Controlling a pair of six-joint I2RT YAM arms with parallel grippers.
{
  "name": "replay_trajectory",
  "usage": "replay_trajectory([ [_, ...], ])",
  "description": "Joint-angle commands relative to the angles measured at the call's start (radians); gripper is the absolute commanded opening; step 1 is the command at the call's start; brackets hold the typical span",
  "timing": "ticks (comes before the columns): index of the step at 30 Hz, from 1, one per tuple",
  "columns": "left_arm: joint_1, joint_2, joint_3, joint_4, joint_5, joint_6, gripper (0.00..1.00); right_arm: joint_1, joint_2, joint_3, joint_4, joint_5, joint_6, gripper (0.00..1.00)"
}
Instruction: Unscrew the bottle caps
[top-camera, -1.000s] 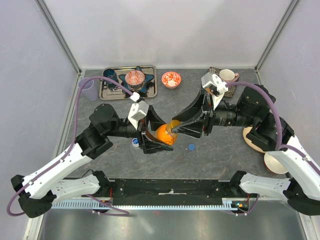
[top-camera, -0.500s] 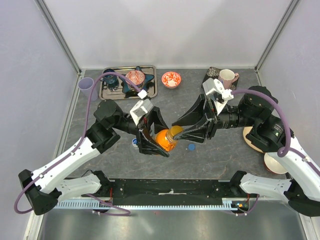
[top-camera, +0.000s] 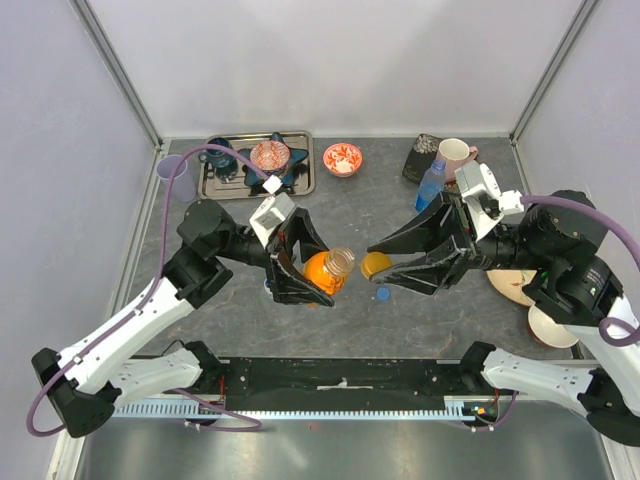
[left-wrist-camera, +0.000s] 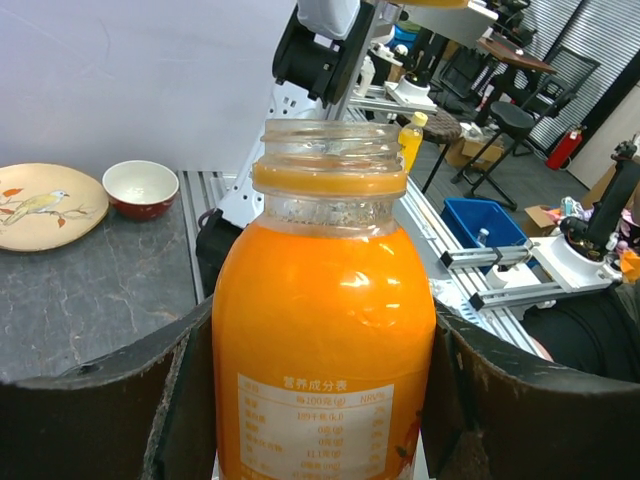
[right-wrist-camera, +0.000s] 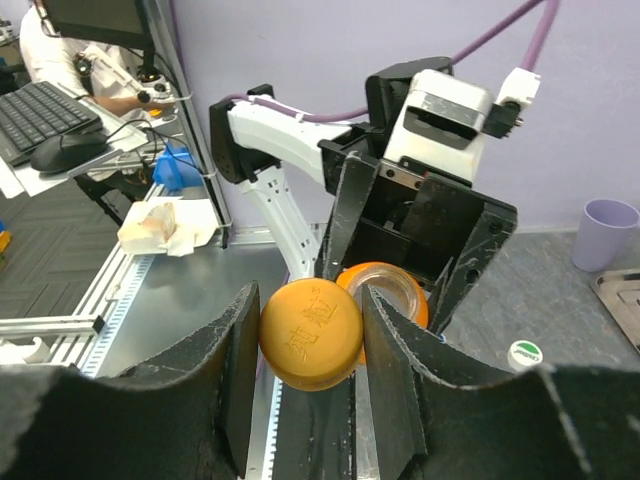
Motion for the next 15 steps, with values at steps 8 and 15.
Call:
replay_trajectory([
  [8,0.005,-0.157,0.001,-0.295,-0.529,0.234,0.24,0.0,-0.031,-0.157,-0.096,0.776,0.054,0.0],
  [15,0.005,-0.392,-0.096,-0.342,-0.831,0.258,0.26,0.0,0.076,-0.519,-0.074,0.932,0.219,0.0],
])
